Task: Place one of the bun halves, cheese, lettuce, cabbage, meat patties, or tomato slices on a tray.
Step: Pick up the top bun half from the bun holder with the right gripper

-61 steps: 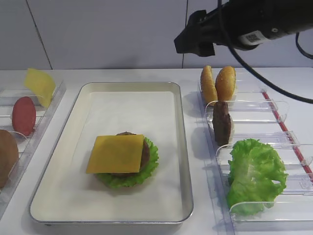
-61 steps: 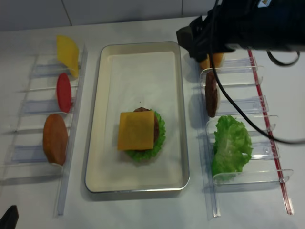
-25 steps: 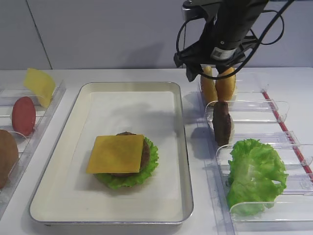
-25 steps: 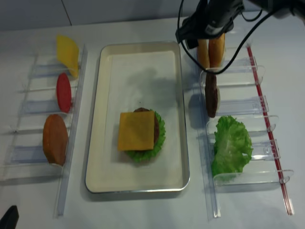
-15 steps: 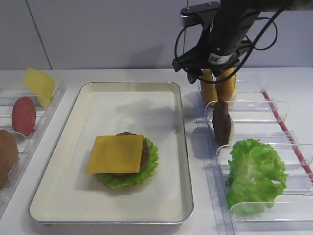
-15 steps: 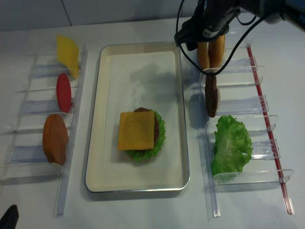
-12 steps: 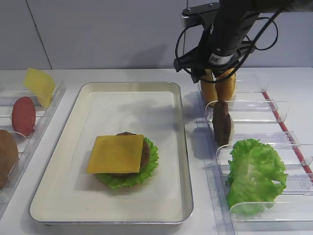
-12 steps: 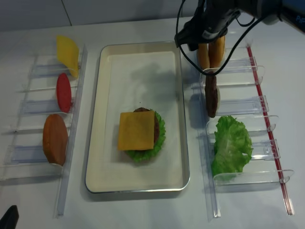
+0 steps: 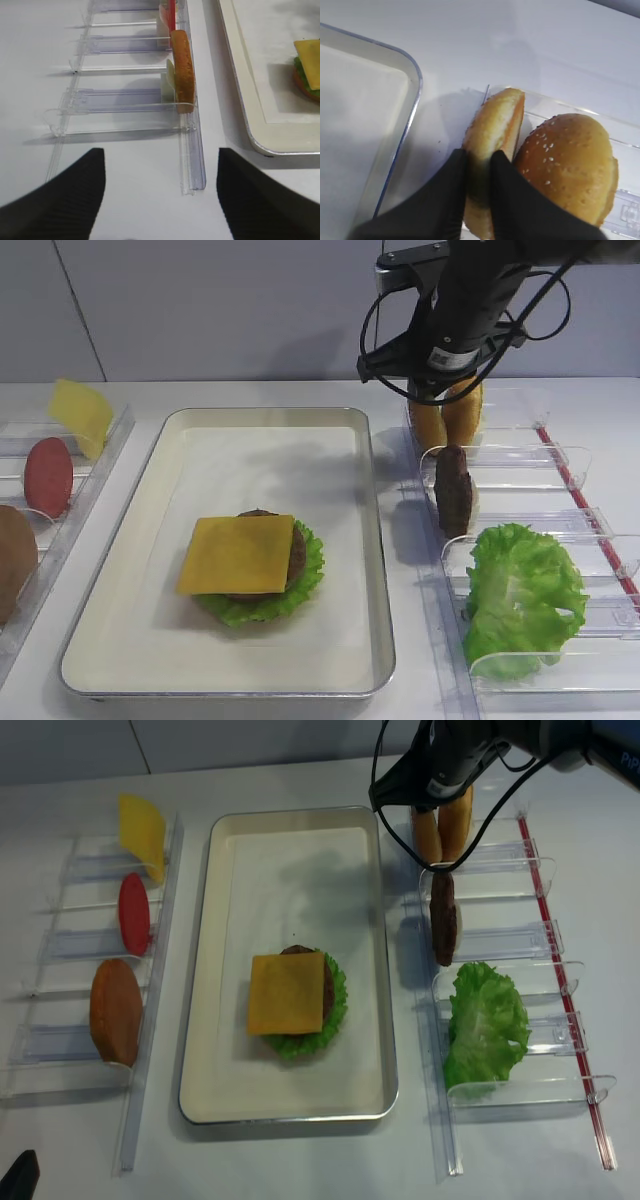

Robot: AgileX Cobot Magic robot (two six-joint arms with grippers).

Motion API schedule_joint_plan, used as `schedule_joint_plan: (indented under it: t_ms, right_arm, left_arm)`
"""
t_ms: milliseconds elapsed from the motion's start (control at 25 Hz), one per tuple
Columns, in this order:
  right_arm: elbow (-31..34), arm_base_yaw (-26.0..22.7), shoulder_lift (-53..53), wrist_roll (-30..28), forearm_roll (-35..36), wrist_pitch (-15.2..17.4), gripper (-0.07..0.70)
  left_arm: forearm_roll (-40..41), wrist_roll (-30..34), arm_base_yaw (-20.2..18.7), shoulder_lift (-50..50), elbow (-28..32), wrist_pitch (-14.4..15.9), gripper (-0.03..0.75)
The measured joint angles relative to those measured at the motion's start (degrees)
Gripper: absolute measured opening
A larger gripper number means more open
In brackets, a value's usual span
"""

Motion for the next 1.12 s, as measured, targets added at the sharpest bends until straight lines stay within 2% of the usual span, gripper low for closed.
schedule_joint_plan:
  t_ms: [240,360,840,1120]
  right_arm:
    - [-0.24,0.0,0.0,0.0,0.0,0.11,0.116]
    - [-1.58,0.0,0.29,0.0,0.08,1.7,0.113]
    - [-14.15,0.0,0.58,-0.29,3.29,13.47,0.109]
    - [-16.33,0.0,0.11,-2.09,6.19,19.23,0.097]
  left_arm:
    - [0.0,0.0,0.0,0.0,0.0,0.0,0.472]
    - [0.0,0.0,0.0,0.0,0.0,0.0,0.472]
    - [0.0,0.0,0.0,0.0,0.0,0.0,0.472]
    - [0.0,0.0,0.0,0.0,0.0,0.0,0.472]
